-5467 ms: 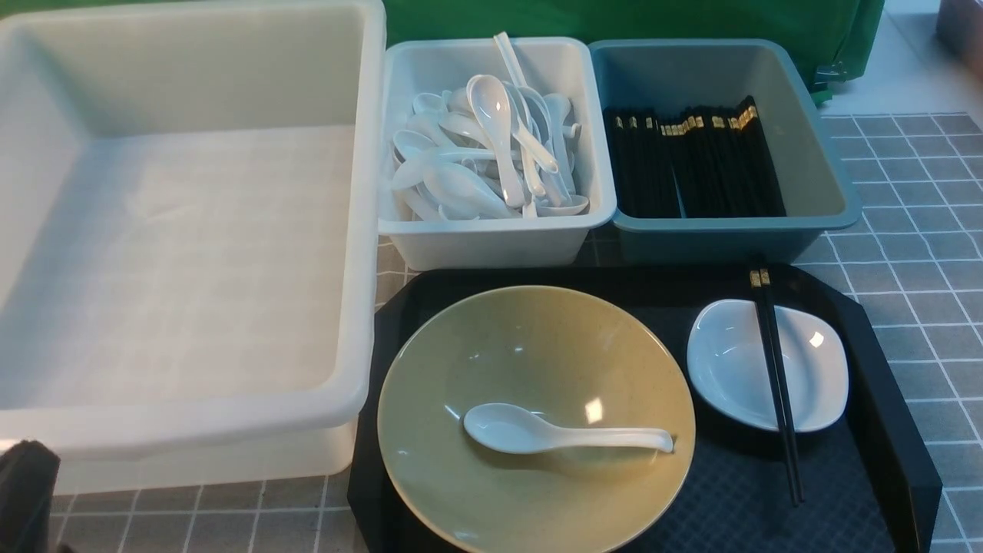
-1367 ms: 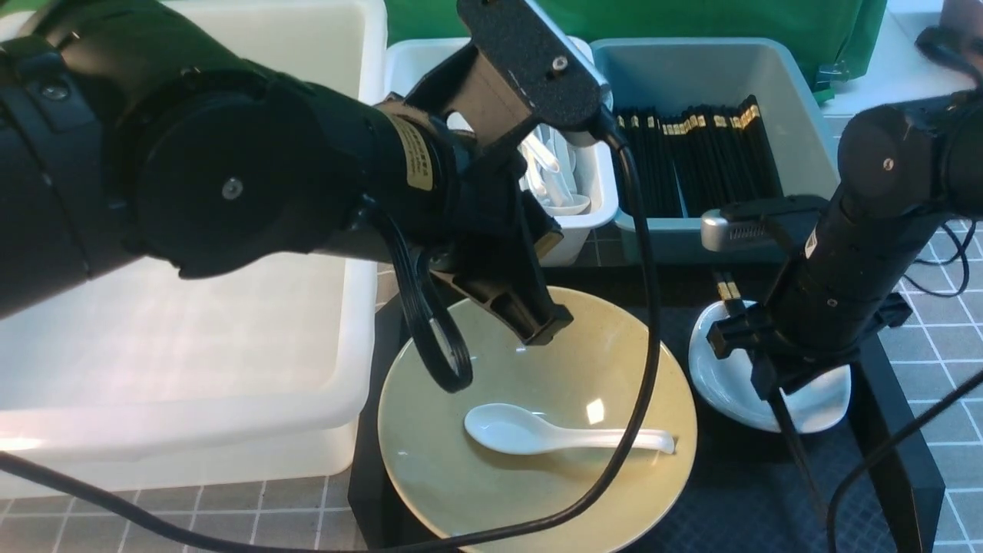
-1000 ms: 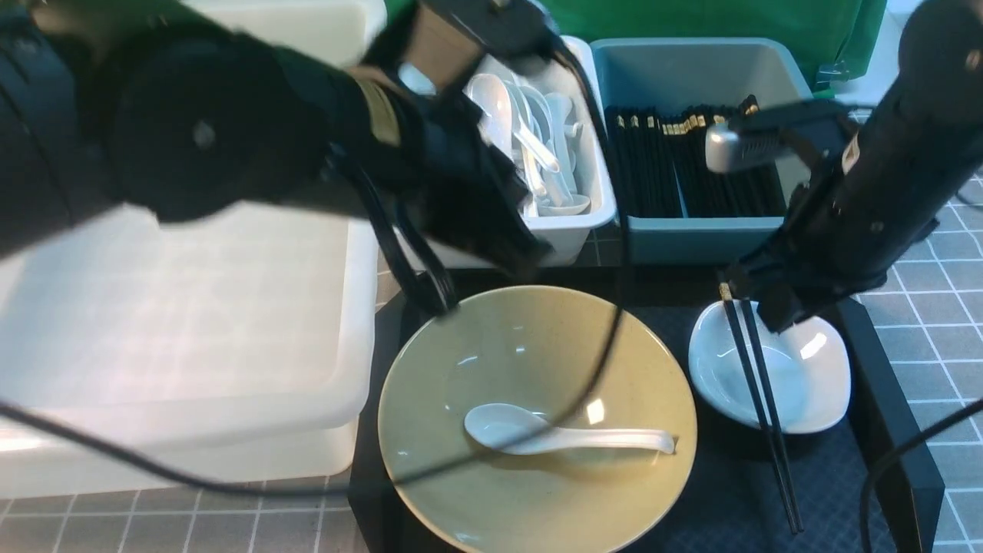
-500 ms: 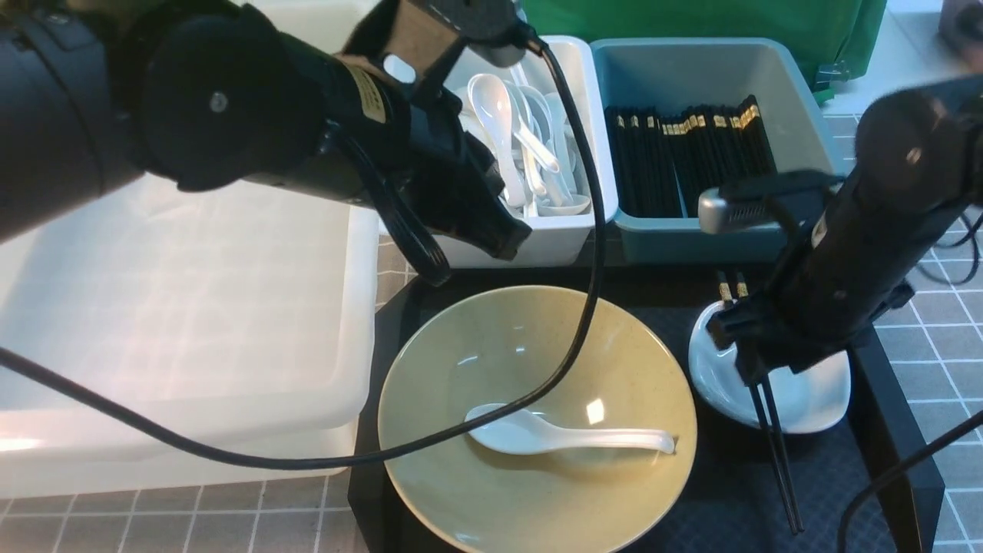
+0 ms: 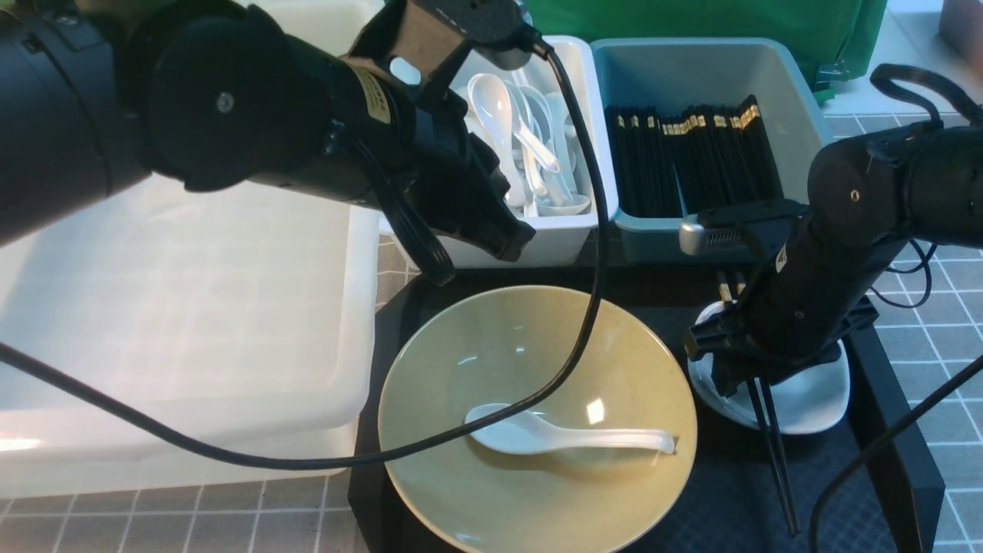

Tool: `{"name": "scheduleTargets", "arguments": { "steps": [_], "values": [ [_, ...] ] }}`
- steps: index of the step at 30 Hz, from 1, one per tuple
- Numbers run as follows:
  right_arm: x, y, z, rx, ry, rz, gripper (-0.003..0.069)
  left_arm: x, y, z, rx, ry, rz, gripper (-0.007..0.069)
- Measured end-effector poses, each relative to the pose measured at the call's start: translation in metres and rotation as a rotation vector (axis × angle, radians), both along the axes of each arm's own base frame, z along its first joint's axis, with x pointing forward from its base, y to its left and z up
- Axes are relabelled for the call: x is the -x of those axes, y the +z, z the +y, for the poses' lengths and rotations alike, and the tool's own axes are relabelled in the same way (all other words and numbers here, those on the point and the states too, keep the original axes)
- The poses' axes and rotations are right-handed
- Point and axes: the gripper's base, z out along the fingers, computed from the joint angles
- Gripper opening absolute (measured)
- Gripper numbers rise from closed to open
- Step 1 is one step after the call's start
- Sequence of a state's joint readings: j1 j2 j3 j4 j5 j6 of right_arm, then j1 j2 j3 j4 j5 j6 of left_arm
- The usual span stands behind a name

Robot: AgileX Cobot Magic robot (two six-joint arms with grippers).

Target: On grey table put chopsticks spoon bowls plates into blue grey white boxes.

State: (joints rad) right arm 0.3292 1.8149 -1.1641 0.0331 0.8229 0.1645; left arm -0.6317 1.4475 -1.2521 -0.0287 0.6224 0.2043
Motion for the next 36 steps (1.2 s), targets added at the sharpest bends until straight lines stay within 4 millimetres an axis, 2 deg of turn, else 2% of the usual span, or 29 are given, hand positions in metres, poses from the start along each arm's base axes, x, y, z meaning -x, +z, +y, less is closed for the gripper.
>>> {"name": "scheduleTargets", "arguments": {
  "steps": [1, 3, 4, 5, 6, 11, 14, 18, 20, 24, 25, 26, 27, 30, 31, 36],
  "values": [
    [0.0, 0.0, 0.0, 0.0, 0.0, 0.001, 0.0332, 0.0, 0.0, 0.0, 0.0, 0.0, 0.0, -0.0011],
    [0.0, 0.0, 0.0, 0.002, 0.0, 0.005, 0.0228, -0.001, -0.002, -0.001, -0.004, 0.0, 0.006, -0.0011],
    [0.0, 0.0, 0.0, 0.002, 0.0, 0.005, 0.0212, -0.001, -0.002, -0.001, -0.004, 0.0, 0.006, -0.0011],
    [0.001, 0.0, 0.0, 0.003, 0.0, 0.01, 0.0155, -0.001, -0.003, -0.001, -0.004, 0.0, 0.007, -0.0011],
    [0.001, 0.0, 0.0, 0.003, 0.0, 0.01, 0.0143, -0.001, -0.003, -0.001, -0.004, 0.0, 0.007, -0.0011],
    [0.002, 0.004, -0.001, 0.005, 0.001, 0.015, 0.0145, -0.002, -0.002, -0.001, -0.002, 0.0, 0.004, -0.0011],
    [0.006, 0.014, -0.002, 0.004, 0.011, 0.009, 0.0145, -0.002, -0.002, -0.001, -0.002, 0.0, 0.003, -0.0011],
    [0.014, 0.034, -0.004, -0.003, 0.035, -0.025, 0.0145, -0.002, -0.002, -0.001, -0.002, 0.0, 0.003, -0.0011],
    [0.017, 0.056, -0.006, -0.012, 0.058, -0.067, 0.0145, -0.002, -0.003, -0.001, -0.003, 0.0, 0.004, -0.0011],
    [0.007, 0.095, -0.003, -0.027, 0.097, -0.16, 0.0145, -0.01, -0.011, -0.008, 0.002, 0.002, 0.008, -0.0011],
    [0.007, 0.095, -0.002, -0.025, 0.099, -0.157, 0.0145, -0.012, -0.013, -0.009, 0.002, 0.003, 0.014, -0.0011],
    [-0.003, 0.111, 0.001, -0.033, 0.114, -0.207, 0.0145, -0.02, -0.019, -0.016, 0.002, 0.004, 0.03, -0.0011],
    [-0.009, 0.119, 0.002, -0.038, 0.117, -0.233, 0.0145, -0.024, -0.021, -0.019, 0.001, 0.001, 0.04, -0.0011],
    [-0.028, 0.133, 0.004, -0.048, 0.116, -0.282, 0.0145, -0.036, -0.024, -0.029, -0.007, -0.011, 0.047, -0.0011],
    [-0.048, 0.147, 0.002, -0.058, 0.097, -0.336, 0.0145, -0.045, -0.02, -0.036, -0.008, -0.025, 0.029, -0.0011],
    [-0.098, 0.16, -0.006, -0.072, 0.045, -0.437, 0.0145, -0.055, 0.008, -0.043, 0.018, -0.061, -0.084, -0.0011]
  ]
}}
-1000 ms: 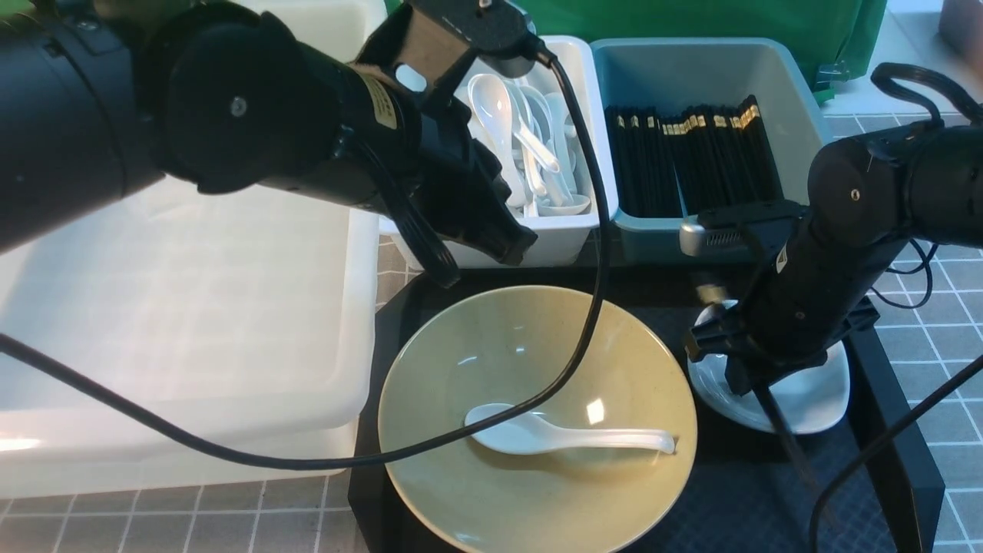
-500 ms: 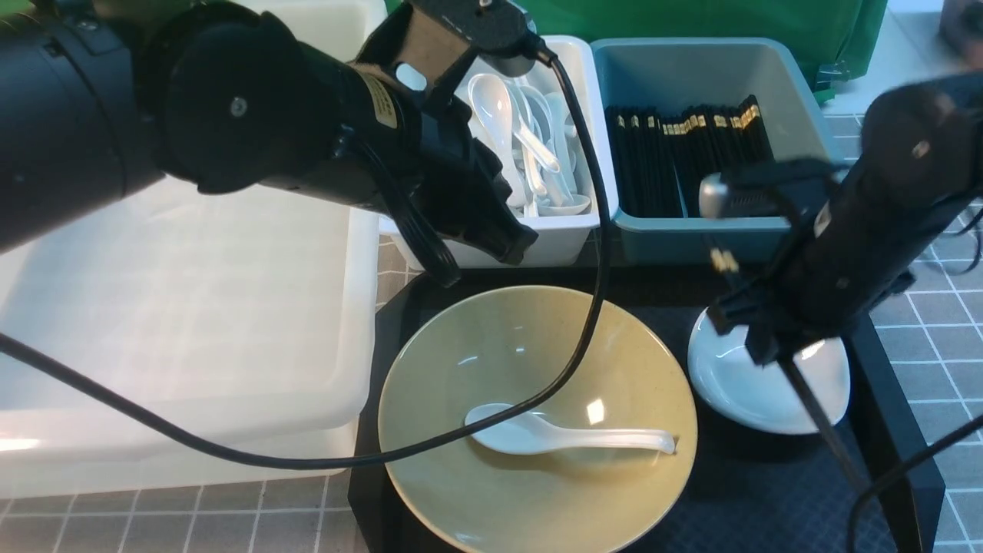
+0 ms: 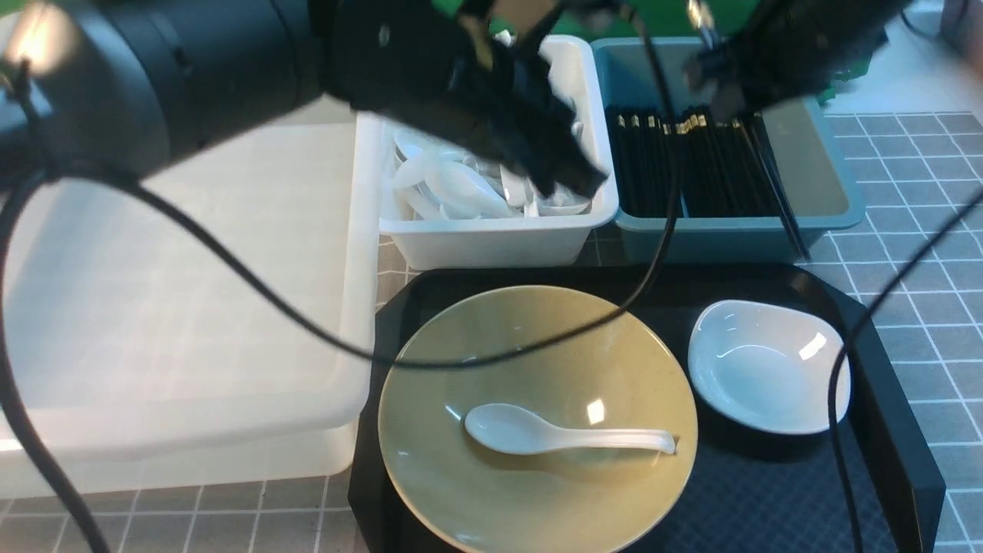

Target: On grey table put chopsticks spoon bowls plates into blue grey white boxes.

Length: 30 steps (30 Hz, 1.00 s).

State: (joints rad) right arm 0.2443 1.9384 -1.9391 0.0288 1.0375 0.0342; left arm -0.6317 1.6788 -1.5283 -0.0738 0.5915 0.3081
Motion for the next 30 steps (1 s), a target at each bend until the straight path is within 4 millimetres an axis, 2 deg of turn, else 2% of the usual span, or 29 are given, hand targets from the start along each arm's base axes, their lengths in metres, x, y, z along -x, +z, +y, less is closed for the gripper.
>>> {"name": "scheduleTargets", "arguments": {
  "steps": [1, 2, 3, 6, 7, 8, 9, 13, 14, 15, 16, 17, 18, 19, 20, 23, 27, 28, 30],
  "values": [
    [-0.016, -0.001, -0.003, -0.011, -0.021, -0.025, 0.0145, -0.001, 0.008, -0.001, 0.012, -0.004, -0.035, -0.0011],
    [-0.018, 0.0, -0.003, -0.015, -0.026, -0.031, 0.0145, -0.002, 0.009, -0.001, 0.011, -0.006, -0.041, -0.0011],
    [-0.03, 0.005, -0.007, -0.033, -0.051, -0.072, 0.0145, -0.002, 0.014, -0.001, 0.012, -0.01, -0.066, -0.0011],
    [-0.059, 0.004, -0.016, -0.075, -0.109, -0.156, 0.0145, -0.004, 0.016, 0.001, -0.011, -0.013, -0.094, -0.0011],
    [-0.061, 0.002, -0.017, -0.076, -0.114, -0.153, 0.0145, -0.004, 0.016, 0.001, -0.013, -0.012, -0.096, -0.0011],
    [-0.074, -0.001, -0.023, -0.099, -0.146, -0.191, 0.0145, -0.005, 0.016, 0.002, -0.025, -0.011, -0.104, -0.0011],
    [-0.084, -0.009, -0.027, -0.111, -0.166, -0.207, 0.0145, -0.006, 0.016, 0.004, -0.023, -0.006, -0.107, -0.0011],
    [-0.102, -0.032, -0.033, -0.12, -0.192, -0.22, 0.0145, -0.011, 0.017, 0.01, -0.01, 0.02, -0.108, -0.0011],
    [-0.107, -0.042, -0.036, -0.122, -0.204, -0.214, 0.0145, -0.015, 0.018, 0.015, 0.0, 0.041, -0.112, -0.0011],
    [-0.115, -0.064, -0.036, -0.13, -0.223, -0.184, 0.0145, -0.019, 0.018, 0.021, 0.014, 0.066, -0.108, -0.0011],
    [-0.116, -0.066, -0.036, -0.13, -0.225, -0.18, 0.0145, -0.019, 0.018, 0.021, 0.015, 0.066, -0.107, -0.0011],
    [-0.12, -0.084, -0.036, -0.13, -0.237, -0.143, 0.0145, -0.023, 0.018, 0.026, 0.024, 0.086, -0.104, -0.0011],
    [-0.121, -0.086, -0.036, -0.129, -0.238, -0.138, 0.0145, -0.023, 0.018, 0.027, 0.026, 0.088, -0.102, -0.0011],
    [-0.123, -0.104, -0.035, -0.118, -0.242, -0.088, 0.0145, -0.026, 0.018, 0.031, 0.037, 0.104, -0.094, -0.0011],
    [-0.124, -0.112, -0.035, -0.111, -0.243, -0.061, 0.015, -0.027, 0.018, 0.033, 0.041, 0.111, -0.092, -0.0011],
    [-0.121, -0.128, -0.035, -0.09, -0.246, 0.026, 0.0204, -0.03, 0.018, 0.039, 0.051, 0.132, -0.085, -0.0011],
    [-0.114, -0.121, -0.036, -0.056, -0.221, 0.09, 0.0332, -0.033, 0.02, 0.048, 0.064, 0.168, -0.066, -0.0011],
    [-0.11, -0.109, -0.036, -0.035, -0.191, 0.101, 0.0374, -0.032, 0.022, 0.053, 0.065, 0.179, -0.055, -0.0011],
    [-0.107, -0.099, -0.037, -0.022, -0.166, 0.109, 0.0398, -0.029, 0.025, 0.057, 0.061, 0.187, -0.044, -0.0011]
  ]
}}
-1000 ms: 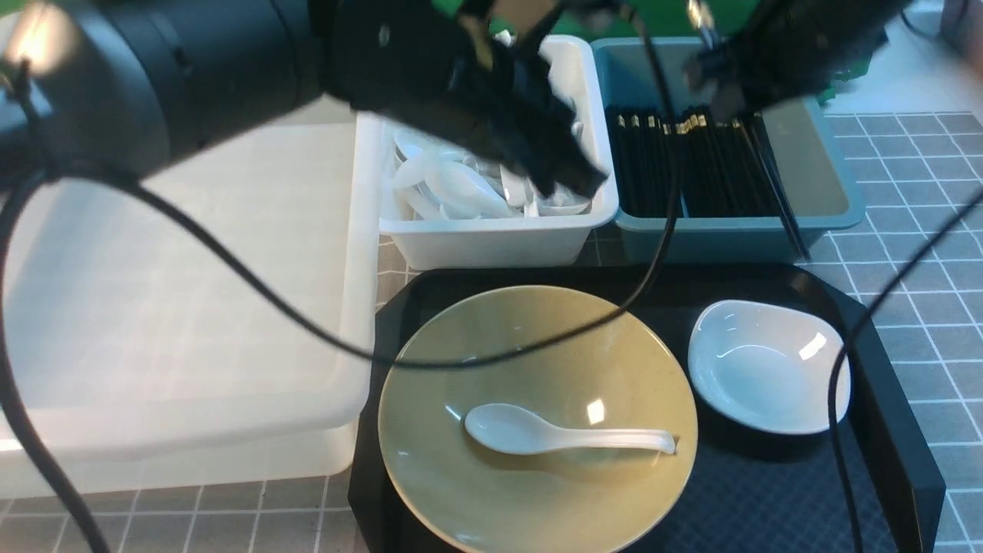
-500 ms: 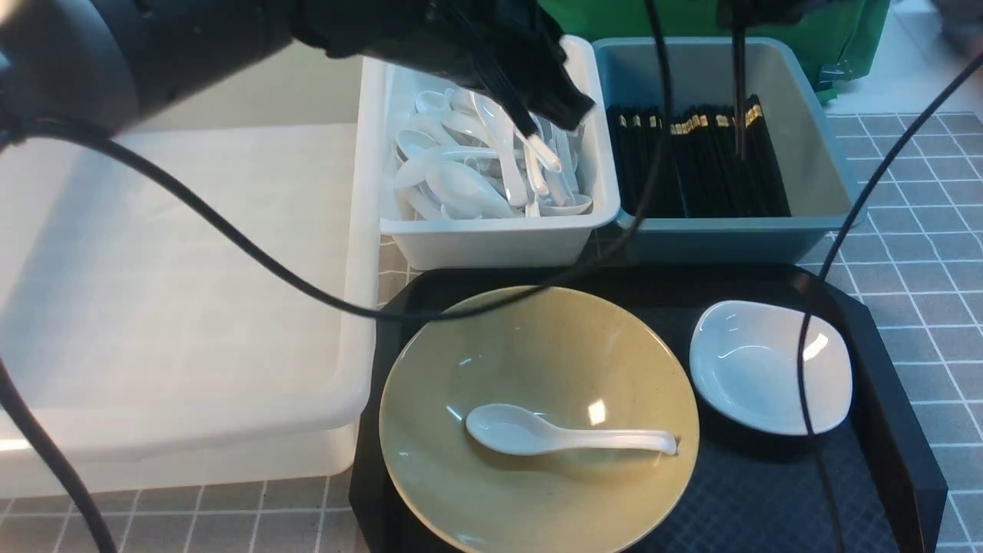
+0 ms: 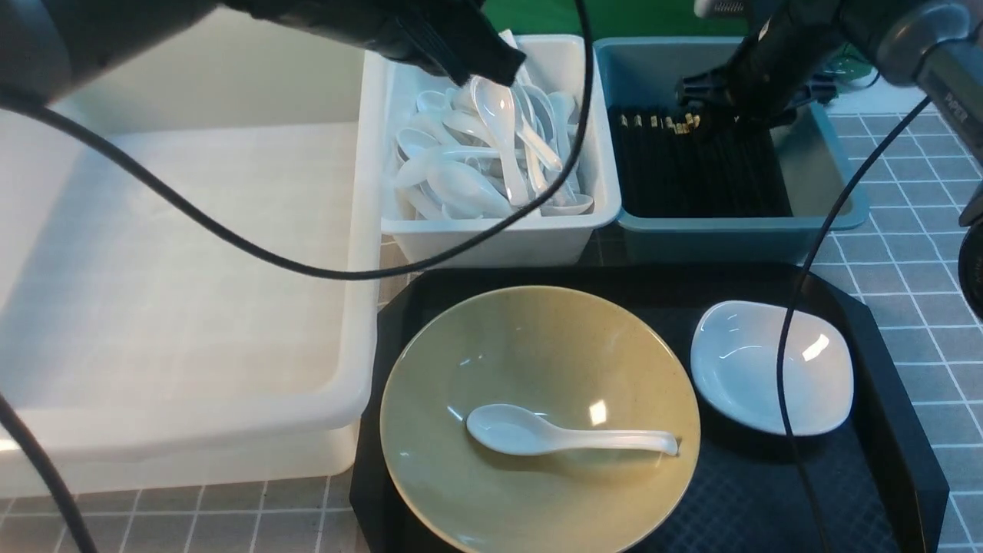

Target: On grey table put chopsticks spoon bowls plates into blue grey white boxes.

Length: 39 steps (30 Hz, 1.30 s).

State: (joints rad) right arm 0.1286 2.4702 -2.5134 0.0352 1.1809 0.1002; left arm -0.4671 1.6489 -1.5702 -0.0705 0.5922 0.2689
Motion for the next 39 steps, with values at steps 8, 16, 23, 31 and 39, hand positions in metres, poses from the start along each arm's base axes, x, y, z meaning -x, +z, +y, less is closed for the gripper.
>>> {"name": "scheduleTargets", "arguments": {
  "steps": [8, 16, 23, 31, 39],
  "values": [
    [0.055, 0.133, 0.027, -0.108, 0.284, -0.231, 0.0438, 0.055, 0.027, 0.056, -0.047, 0.073, 0.108, -0.0011],
    [0.128, 0.146, 0.088, -0.065, 0.543, -0.134, 0.0437, 0.119, -0.001, 0.101, -0.073, 0.148, 0.175, -0.0011],
    [0.206, 0.095, 0.139, 0.02, 0.863, 0.082, 0.0437, 0.156, -0.034, 0.111, -0.033, 0.142, 0.163, -0.0011],
    [0.246, 0.06, 0.178, 0.1, 1.1, 0.17, 0.0437, 0.165, -0.031, 0.102, 0.062, 0.055, 0.147, -0.0011],
    [0.233, 0.024, 0.187, 0.218, 1.2, 0.213, 0.0437, 0.168, -0.028, 0.093, 0.117, -0.052, 0.136, -0.0011]
  ]
}}
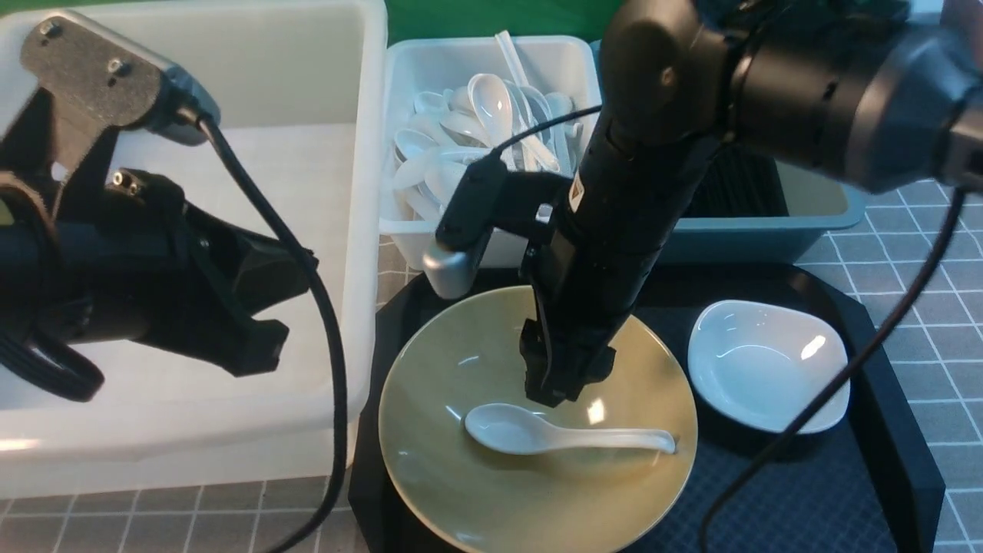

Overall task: On grey table put chopsticks spoon bowls plates into blue grey white boxes.
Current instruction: 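Reach down and grasp the white spoon resting in the bowl with the right gripper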

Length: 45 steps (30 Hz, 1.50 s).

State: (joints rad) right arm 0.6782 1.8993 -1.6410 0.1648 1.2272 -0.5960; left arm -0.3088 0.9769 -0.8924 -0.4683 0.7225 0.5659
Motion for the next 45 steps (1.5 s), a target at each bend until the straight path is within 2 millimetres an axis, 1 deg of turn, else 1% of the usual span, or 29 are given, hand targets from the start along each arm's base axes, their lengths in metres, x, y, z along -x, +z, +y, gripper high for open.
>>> {"name": "scheduleTargets", "arguments": {
  "steps": [2, 3, 4, 5, 8, 12, 22, 32, 34, 38, 41, 43, 45],
  "values": [
    [-0.005, -0.013, 0.002, 0.034, 0.005, 0.01, 0.0437, 0.0, 0.001, -0.001, 0.01, -0.015, -0.005, -0.0011],
    [-0.008, -0.023, 0.003, 0.056, 0.007, 0.023, 0.0437, 0.001, 0.001, -0.002, 0.013, -0.02, -0.008, -0.0011],
    [-0.008, -0.024, 0.003, 0.058, 0.007, 0.026, 0.0437, 0.001, 0.001, -0.002, 0.015, -0.022, -0.009, -0.0011],
    [-0.01, -0.034, 0.005, 0.075, 0.008, 0.041, 0.0437, 0.001, 0.002, -0.002, 0.017, -0.028, -0.014, -0.0011],
    [-0.014, -0.05, 0.007, 0.099, 0.009, 0.069, 0.0437, 0.0, 0.001, -0.003, 0.015, -0.033, -0.012, -0.0011],
    [-0.016, -0.058, 0.009, 0.111, 0.009, 0.081, 0.0437, -0.005, -0.004, -0.005, 0.006, -0.035, 0.006, -0.0011],
    [-0.016, -0.059, 0.009, 0.113, -0.023, 0.088, 0.0437, -0.024, -0.022, -0.01, -0.023, -0.037, 0.085, -0.0011],
    [-0.016, -0.059, 0.009, 0.114, -0.102, 0.101, 0.0443, -0.026, -0.025, -0.011, -0.037, -0.049, 0.088, -0.0011],
    [-0.016, -0.059, 0.008, 0.118, -0.116, 0.101, 0.0459, -0.026, -0.025, -0.011, -0.043, -0.055, 0.083, -0.0011],
    [-0.016, -0.06, 0.006, 0.13, -0.144, 0.098, 0.0534, -0.026, -0.025, -0.011, -0.049, -0.061, 0.078, -0.0011],
    [-0.01, -0.053, 0.002, 0.126, -0.143, 0.091, 0.0581, -0.026, -0.025, -0.011, -0.05, -0.062, 0.077, -0.0011],
    [-0.006, -0.047, -0.002, 0.123, -0.136, 0.087, 0.0587, -0.026, -0.025, -0.011, -0.05, -0.062, 0.076, -0.0011],
    [-0.004, -0.047, -0.003, 0.126, -0.127, 0.089, 0.0584, -0.026, -0.025, -0.011, -0.049, -0.06, 0.073, -0.0011]
  ]
}}
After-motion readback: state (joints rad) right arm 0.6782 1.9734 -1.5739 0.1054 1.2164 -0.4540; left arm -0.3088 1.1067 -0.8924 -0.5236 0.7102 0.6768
